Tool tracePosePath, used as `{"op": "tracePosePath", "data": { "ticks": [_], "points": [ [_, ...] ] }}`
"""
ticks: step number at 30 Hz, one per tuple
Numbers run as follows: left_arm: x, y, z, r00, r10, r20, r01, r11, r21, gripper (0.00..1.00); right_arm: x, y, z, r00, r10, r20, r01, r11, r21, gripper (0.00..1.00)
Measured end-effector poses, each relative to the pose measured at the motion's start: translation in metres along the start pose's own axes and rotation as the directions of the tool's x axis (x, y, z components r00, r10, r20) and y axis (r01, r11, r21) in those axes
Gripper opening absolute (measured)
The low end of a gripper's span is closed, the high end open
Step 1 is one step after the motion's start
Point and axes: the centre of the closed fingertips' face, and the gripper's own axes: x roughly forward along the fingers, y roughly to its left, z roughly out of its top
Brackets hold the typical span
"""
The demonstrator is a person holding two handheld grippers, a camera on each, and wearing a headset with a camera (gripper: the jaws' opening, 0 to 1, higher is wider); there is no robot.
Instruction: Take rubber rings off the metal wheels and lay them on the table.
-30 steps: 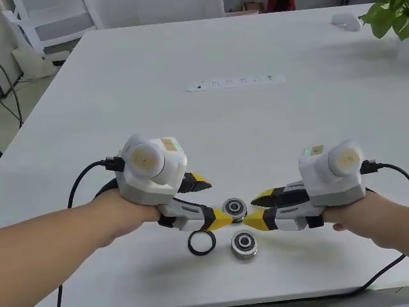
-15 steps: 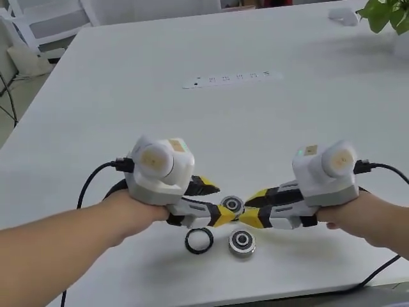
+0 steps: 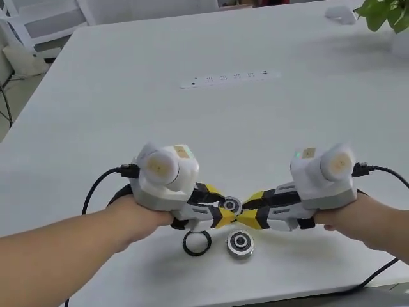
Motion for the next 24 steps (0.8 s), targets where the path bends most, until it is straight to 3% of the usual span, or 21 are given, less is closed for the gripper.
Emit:
{"op": "tracePosePath", "data": {
  "ticks": [12, 24],
  "points": [
    [0.0038, 0.0045, 0.0012, 0.9993, 0.037, 0.004, -0.037, 0.999, 0.016, 0.14, -0.0001, -0.0016, -0.0011, 0.9999, -0.013, 0.006, 0.013, 1.000, -0.012, 0.11],
    [0.0034, 0.0046, 0.0017, 0.9965, 0.080, 0.023, -0.080, 0.997, -0.009, 0.13, -0.0030, -0.0024, -0.0029, 0.9995, -0.030, 0.005, 0.030, 0.998, 0.054, 0.03]
  ]
}}
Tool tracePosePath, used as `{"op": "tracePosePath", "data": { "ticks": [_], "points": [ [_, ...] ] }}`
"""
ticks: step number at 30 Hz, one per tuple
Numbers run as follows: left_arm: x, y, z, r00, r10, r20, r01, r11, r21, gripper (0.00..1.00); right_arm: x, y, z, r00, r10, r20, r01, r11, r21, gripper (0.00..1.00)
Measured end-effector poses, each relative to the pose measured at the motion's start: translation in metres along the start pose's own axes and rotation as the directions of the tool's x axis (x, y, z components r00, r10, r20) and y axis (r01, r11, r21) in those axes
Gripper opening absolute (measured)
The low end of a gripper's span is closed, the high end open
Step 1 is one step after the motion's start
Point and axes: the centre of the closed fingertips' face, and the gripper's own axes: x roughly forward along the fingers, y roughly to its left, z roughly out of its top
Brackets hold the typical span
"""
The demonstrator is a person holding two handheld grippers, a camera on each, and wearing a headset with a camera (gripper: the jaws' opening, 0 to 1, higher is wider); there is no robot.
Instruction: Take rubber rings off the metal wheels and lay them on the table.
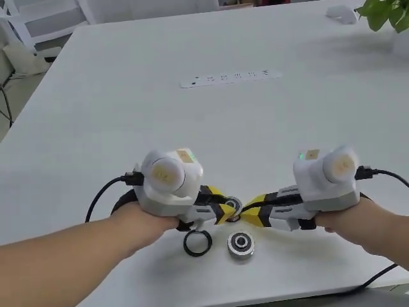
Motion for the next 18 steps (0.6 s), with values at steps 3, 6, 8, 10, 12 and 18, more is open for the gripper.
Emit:
{"op": "tracePosePath", "data": {
  "ticks": [3, 6, 8, 10, 12, 18],
  "points": [
    [0.000, 0.000, 0.000, 1.0000, 0.004, -0.003, -0.004, 1.000, 0.001, 0.13, 0.000, -0.001, 0.000, 1.0000, -0.004, 0.002, 0.004, 0.999, 0.041, 0.00],
    [0.000, 0.001, -0.001, 1.0000, 0.005, -0.004, -0.005, 1.000, 0.003, 0.13, 0.000, -0.002, 0.000, 0.9999, -0.011, 0.003, 0.011, 0.998, 0.068, 0.00],
    [0.000, 0.001, -0.001, 0.9999, 0.008, -0.008, -0.008, 1.000, 0.007, 0.13, -0.001, -0.003, 0.000, 0.9999, -0.010, 0.012, 0.008, 0.992, 0.125, 0.00],
    [0.000, 0.000, -0.001, 0.9999, 0.011, -0.010, -0.011, 1.000, 0.008, 0.13, -0.002, -0.003, 0.002, 0.9995, -0.007, 0.031, 0.002, 0.988, 0.155, 0.00],
    [0.000, 0.001, -0.001, 0.9998, 0.015, -0.012, -0.015, 1.000, 0.010, 0.13, -0.004, -0.005, 0.001, 0.9994, -0.009, 0.035, 0.002, 0.984, 0.180, 0.00],
    [0.000, -0.001, -0.001, 0.9997, 0.018, -0.017, -0.017, 1.000, 0.009, 0.12, -0.009, -0.011, 0.009, 0.9958, -0.028, 0.087, 0.005, 0.965, 0.262, 0.00]
  ]
}}
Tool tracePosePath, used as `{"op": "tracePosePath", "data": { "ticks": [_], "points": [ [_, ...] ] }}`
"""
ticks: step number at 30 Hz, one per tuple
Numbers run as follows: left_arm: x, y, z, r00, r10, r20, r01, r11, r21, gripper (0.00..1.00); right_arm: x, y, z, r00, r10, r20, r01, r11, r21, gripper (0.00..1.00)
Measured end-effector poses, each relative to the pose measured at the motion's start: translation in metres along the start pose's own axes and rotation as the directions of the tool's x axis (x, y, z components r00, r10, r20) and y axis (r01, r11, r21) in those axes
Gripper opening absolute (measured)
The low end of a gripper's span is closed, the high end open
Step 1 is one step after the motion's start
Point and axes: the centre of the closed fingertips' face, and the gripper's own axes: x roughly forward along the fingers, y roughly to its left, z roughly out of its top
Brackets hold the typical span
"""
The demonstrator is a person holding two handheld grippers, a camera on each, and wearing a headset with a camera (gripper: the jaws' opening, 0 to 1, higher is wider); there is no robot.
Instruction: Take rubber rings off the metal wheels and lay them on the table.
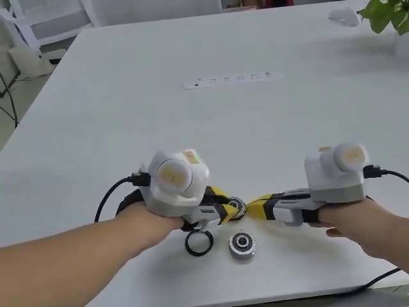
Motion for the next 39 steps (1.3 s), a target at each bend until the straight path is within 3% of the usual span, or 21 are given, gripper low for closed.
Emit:
{"op": "tracePosePath", "data": {
  "ticks": [8, 21, 39],
  "points": [
    [0.000, -0.002, 0.000, 0.9998, 0.011, -0.019, -0.011, 1.000, 0.015, 0.12, 0.000, 0.002, 0.006, 0.9991, 0.014, 0.040, -0.016, 0.998, 0.059, 0.00],
    [0.002, -0.001, 0.001, 0.9995, 0.028, -0.016, -0.028, 1.000, 0.015, 0.12, 0.000, 0.003, 0.007, 0.9989, 0.018, 0.042, -0.021, 0.998, 0.057, 0.00],
    [0.002, -0.003, 0.000, 0.9994, 0.031, -0.017, -0.031, 0.999, 0.022, 0.12, 0.002, 0.014, 0.007, 0.9969, 0.066, 0.043, -0.069, 0.996, 0.056, 0.00]
  ]
}}
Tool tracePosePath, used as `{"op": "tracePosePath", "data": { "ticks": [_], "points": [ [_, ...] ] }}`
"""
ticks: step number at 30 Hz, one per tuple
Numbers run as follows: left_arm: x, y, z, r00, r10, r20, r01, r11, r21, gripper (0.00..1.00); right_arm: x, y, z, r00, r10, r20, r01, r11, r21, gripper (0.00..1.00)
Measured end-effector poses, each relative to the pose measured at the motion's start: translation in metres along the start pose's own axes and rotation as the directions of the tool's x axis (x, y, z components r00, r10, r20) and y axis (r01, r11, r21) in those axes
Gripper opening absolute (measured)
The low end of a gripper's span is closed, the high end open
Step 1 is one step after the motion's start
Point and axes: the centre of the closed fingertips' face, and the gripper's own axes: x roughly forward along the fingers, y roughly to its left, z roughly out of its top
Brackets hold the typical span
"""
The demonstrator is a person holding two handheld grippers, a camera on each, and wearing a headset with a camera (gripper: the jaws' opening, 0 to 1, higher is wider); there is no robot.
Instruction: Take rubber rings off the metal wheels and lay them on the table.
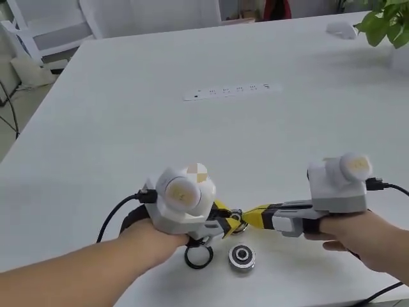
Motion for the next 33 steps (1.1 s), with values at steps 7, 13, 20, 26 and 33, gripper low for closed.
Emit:
{"op": "tracePosePath", "data": {
  "ticks": [7, 13, 20, 26, 33],
  "points": [
    [-0.001, -0.002, 0.000, 1.0000, -0.002, 0.003, 0.002, 1.000, 0.005, 0.12, 0.000, 0.003, -0.001, 0.9999, 0.017, 0.000, -0.017, 1.000, 0.004, 0.00],
    [0.000, -0.002, 0.000, 1.0000, -0.005, 0.003, 0.005, 1.000, 0.005, 0.12, 0.000, 0.005, -0.002, 0.9996, 0.030, 0.000, -0.030, 1.000, 0.008, 0.00],
    [0.000, -0.003, 0.000, 0.9999, -0.001, 0.012, 0.001, 1.000, 0.003, 0.12, -0.001, 0.019, 0.000, 0.9967, 0.081, 0.007, -0.081, 0.997, -0.011, 0.00],
    [0.000, -0.002, 0.000, 0.9999, 0.001, 0.014, 0.000, 1.000, -0.001, 0.12, -0.005, 0.026, -0.001, 0.9947, 0.101, 0.019, -0.102, 0.995, 0.021, 0.00],
    [0.000, -0.002, 0.000, 0.9998, 0.000, 0.018, 0.001, 1.000, -0.008, 0.12, -0.007, 0.022, -0.001, 0.9934, 0.112, 0.028, -0.113, 0.992, 0.055, 0.00]
  ]
}}
